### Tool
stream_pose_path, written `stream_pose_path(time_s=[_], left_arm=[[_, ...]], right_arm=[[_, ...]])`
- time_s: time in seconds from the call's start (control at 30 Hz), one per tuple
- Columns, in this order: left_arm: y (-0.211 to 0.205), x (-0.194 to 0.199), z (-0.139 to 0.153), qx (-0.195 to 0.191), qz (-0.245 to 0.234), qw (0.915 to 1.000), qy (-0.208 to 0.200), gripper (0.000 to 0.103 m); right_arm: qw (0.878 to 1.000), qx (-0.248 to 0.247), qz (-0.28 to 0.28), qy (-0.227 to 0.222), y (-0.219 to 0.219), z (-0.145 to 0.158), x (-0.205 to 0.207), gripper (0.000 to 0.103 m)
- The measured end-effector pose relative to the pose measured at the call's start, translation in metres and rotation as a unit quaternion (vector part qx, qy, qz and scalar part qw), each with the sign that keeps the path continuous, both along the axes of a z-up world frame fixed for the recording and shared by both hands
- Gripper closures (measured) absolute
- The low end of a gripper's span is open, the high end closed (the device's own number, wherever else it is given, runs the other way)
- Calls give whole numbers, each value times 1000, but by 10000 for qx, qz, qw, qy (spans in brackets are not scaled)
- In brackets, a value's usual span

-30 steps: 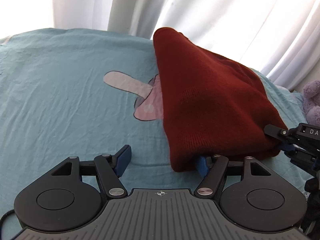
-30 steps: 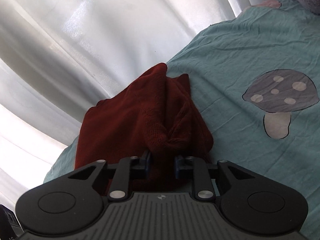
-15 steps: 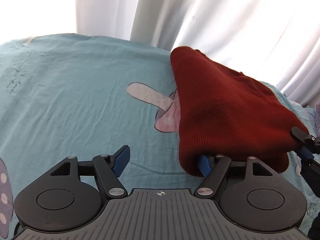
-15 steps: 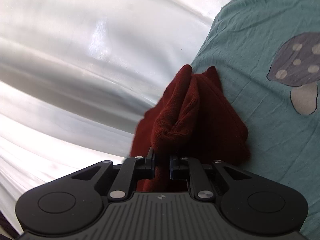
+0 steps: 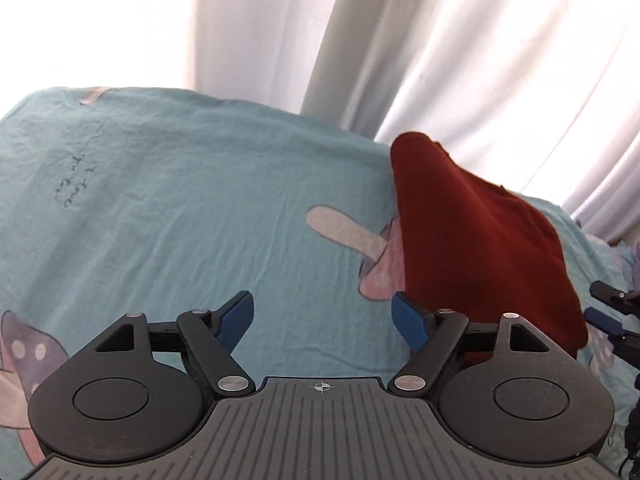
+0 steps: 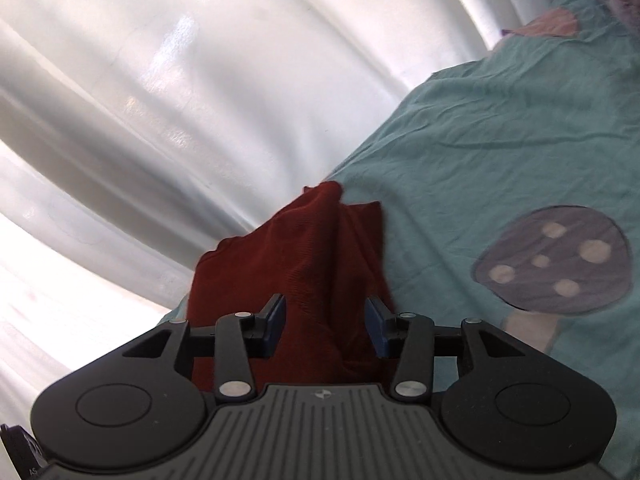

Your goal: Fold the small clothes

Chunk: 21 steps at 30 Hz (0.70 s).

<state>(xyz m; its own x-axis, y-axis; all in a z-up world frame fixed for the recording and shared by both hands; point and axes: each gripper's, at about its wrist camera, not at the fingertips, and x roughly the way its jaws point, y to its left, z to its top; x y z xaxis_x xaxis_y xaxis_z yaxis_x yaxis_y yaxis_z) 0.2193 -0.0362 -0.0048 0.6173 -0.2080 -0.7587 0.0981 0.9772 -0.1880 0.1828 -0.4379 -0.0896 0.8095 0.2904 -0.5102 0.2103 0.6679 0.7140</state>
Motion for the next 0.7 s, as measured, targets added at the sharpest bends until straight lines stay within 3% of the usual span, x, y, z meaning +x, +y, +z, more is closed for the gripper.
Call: stream_pose_path(time_s=[0.1,0.17,0.23,0.27,0.3,0.4,0.43,0.47,0.5,0.53,0.57,0.6,0.7], left_arm=[[-9,8,2,-53,-56,10000,-57,21],[-16,11,2,-58,-121,9999,-50,21],[-21,13,1,-32,-180,9998,-68,21],[-24,14,0,-14,-207,9998,-82,21],[-26,15,1,-12,-232,9997,-120,21],[-33,19,3,27,-254,9993,-280,19],[-35,21,3,45,-248,9992,-305,19],[-37,23,2,63,-237,9992,-314,19],[-38,25,0,93,-211,9993,-303,19],[-40,28,-1,119,-190,9994,-280,19],[-42,30,-3,133,-174,9994,-267,19],[-42,32,-4,150,-157,9994,-262,19],[-46,37,-3,176,-201,9992,-284,19]], right_arm=[[9989,-325,309,150,12,-1,34,60],[9976,-491,387,305,19,-3,52,69],[9955,-737,547,243,25,2,60,92],[9939,-888,623,197,29,6,62,92],[9944,-795,703,37,29,11,59,93],[9915,629,707,-893,5,9,40,93],[9916,720,563,-912,-1,5,36,94],[9958,440,382,-705,-4,2,35,95],[9990,-316,193,-238,-1,-1,37,96],[9928,-1179,92,188,7,-3,41,103],[9785,-1993,-11,537,16,-5,43,103],[9670,-2437,33,749,23,-8,44,103],[9706,-2304,-24,691,22,3,38,101]])
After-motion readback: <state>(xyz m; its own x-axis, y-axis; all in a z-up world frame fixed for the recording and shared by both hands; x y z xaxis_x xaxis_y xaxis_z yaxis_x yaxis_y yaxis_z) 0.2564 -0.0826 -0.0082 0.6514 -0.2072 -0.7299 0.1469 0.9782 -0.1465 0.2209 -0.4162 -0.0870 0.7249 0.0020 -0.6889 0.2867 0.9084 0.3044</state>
